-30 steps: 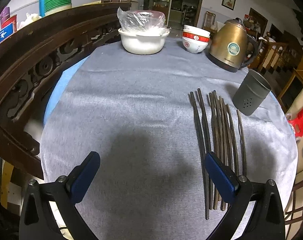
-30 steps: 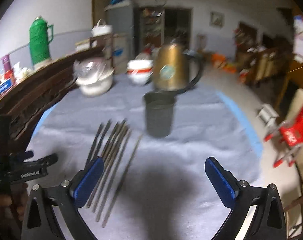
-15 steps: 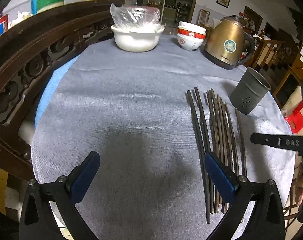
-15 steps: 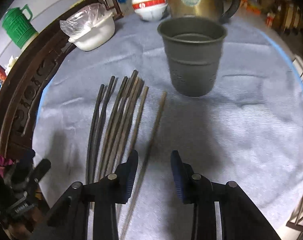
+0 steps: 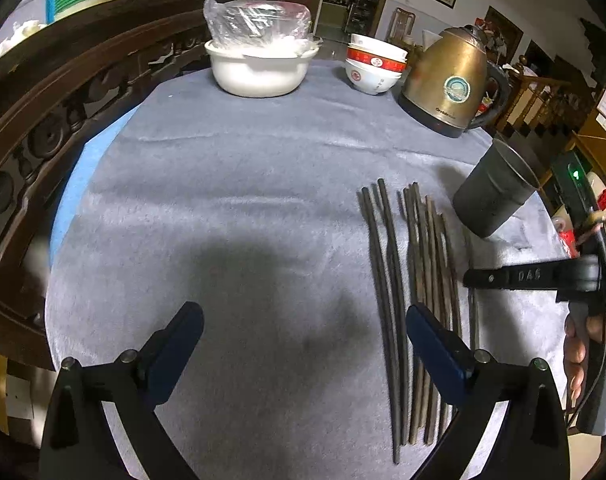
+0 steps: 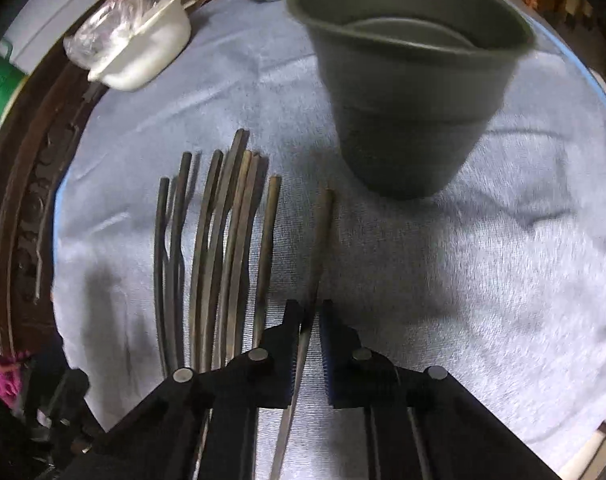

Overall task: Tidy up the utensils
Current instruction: 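Lower the left gripper around one dark chopstick while the right gripper lowers around another, then close the left gripper on its chopstick and lift while the right gripper does the same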

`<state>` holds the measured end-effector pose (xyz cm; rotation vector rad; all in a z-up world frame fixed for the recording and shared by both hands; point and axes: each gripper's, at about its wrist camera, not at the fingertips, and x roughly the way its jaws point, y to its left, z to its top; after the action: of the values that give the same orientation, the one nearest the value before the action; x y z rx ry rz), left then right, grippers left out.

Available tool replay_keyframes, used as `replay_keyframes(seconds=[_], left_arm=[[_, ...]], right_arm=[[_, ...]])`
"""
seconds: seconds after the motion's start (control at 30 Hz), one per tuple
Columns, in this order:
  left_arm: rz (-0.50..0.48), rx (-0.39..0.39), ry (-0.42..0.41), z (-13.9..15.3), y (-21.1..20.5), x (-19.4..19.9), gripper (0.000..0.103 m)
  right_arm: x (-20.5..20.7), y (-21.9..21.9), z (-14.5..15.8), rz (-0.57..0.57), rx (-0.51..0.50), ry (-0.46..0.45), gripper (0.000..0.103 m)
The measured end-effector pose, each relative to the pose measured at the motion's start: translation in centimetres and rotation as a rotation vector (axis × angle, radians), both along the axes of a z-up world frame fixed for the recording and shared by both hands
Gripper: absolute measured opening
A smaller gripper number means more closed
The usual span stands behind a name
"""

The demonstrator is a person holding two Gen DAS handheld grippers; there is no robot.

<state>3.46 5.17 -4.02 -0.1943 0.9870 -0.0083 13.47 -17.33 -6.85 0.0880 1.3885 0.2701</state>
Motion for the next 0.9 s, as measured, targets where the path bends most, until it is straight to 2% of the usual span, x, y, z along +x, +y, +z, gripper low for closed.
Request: replay_keyframes(seconds=[0.1,0.17,0.23,0.33,0.47,0.57,0.6,0.8,0.9], left_arm=[[-0.016,-0.006,0.043,-0.1,-0.7,1.6,0.098],[-0.018,-0.02,0.097,-0.4,-0.9,2.8,0.089],[-0.013,-0.06,0.169,-1.0,-1.1,4.4,0.075],[0.002,-0.084,0.238,-1.5,-1.7,6.4,0.069],[-0.027,-0.061,0.303,-1.9,-3.5,8.7,0.067],[-0.034,-0.049,0.354,-2.6,-4.1,9.6,0.055],[-0.03,-0.05,0.368,-2.8,-4.2,9.8,0.05],[-0.021,-0.071,0.402,-3.7,-4.6,10.4,0.048],[-0.03,-0.066,0.404,-3.7,-4.9,10.7,0.039]], right_arm=[[0.1,0.5,0.3,0.085,-0.042,0.007,0.01],[0.0,0.9,0.5,0.129,-0.07,0.014,0.01],[-0.2,0.9,0.6,0.164,-0.088,0.016,0.01],[-0.4,0.7,0.8,0.2,-0.081,0.018,0.01],[-1.2,0.1,0.6,0.217,-0.06,0.012,0.011],[-1.5,-1.0,0.2,0.223,-0.043,0.014,0.011],[-1.5,-1.5,-0.4,0.222,-0.036,0.015,0.011],[-0.5,-3.2,-0.8,0.232,-0.026,0.014,0.011],[-0.3,-3.6,-0.4,0.24,-0.032,0.012,0.011]])
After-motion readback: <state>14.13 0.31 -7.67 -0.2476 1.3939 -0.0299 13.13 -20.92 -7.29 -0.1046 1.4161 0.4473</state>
